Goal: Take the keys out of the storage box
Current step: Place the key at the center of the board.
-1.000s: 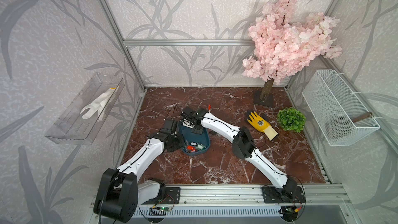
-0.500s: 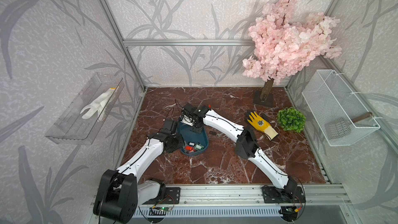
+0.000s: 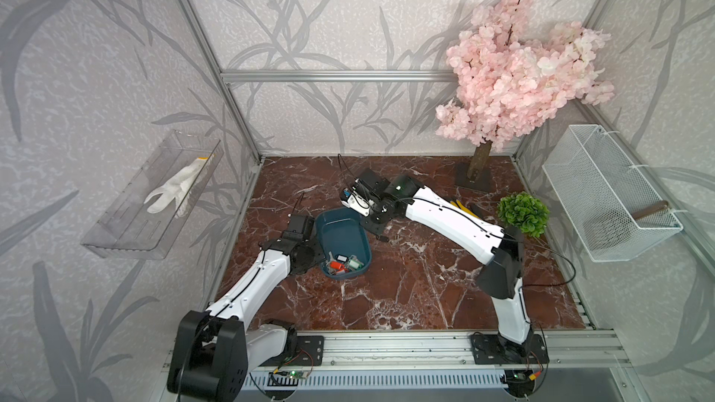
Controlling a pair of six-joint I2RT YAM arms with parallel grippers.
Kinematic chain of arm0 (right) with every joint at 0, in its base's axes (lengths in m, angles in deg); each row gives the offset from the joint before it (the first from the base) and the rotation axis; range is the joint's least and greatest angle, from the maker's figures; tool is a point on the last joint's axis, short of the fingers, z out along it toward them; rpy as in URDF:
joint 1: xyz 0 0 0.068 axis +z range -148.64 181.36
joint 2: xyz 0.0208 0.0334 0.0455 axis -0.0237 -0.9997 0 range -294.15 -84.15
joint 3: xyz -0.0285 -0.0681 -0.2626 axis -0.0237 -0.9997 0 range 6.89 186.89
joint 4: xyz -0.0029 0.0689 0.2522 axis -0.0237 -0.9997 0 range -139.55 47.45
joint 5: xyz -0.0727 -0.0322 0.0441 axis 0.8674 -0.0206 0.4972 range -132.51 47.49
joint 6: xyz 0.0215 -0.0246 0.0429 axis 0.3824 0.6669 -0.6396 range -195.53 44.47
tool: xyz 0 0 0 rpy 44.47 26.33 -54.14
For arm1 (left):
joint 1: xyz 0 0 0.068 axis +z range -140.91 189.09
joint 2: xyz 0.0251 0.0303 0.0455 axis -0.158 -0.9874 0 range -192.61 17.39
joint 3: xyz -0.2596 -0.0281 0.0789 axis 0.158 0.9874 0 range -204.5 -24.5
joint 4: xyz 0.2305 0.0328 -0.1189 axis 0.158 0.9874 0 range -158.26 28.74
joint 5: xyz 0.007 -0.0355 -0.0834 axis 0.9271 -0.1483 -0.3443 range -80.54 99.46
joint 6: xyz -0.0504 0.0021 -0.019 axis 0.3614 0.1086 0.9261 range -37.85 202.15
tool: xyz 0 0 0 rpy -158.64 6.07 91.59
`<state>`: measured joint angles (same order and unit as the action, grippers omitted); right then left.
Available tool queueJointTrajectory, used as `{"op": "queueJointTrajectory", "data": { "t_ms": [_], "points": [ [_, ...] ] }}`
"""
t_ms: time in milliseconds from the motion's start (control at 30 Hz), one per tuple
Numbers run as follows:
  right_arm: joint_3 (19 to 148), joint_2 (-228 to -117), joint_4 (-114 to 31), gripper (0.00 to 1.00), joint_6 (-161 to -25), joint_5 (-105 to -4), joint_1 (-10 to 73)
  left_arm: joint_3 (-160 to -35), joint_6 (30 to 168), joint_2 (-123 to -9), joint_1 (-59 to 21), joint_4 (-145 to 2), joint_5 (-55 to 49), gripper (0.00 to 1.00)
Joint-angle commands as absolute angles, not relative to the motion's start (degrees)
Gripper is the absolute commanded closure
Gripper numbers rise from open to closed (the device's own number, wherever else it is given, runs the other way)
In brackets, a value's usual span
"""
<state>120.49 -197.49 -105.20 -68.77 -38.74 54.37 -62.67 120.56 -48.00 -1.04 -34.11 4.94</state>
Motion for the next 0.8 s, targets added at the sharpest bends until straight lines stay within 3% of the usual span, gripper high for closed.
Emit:
{"op": "queueJointTrajectory", "data": {
  "t_ms": [0,300,767],
  "points": [
    [110.28,-190.66,-101.92,1.00,-73.59,-39.81,54.07,-64.07,120.56,-45.01,-0.41,-35.64,6.74,0.39],
    [87.02,-183.32,-93.57,1.00,-83.85,-47.47,54.09,-64.22,120.12,-39.97,0.74,-40.24,9.27,0.23],
    [78.56,-191.02,-81.11,1.00,-88.61,-53.12,54.28,-65.60,121.05,-43.00,1.84,-36.81,8.27,0.22]
  ]
}}
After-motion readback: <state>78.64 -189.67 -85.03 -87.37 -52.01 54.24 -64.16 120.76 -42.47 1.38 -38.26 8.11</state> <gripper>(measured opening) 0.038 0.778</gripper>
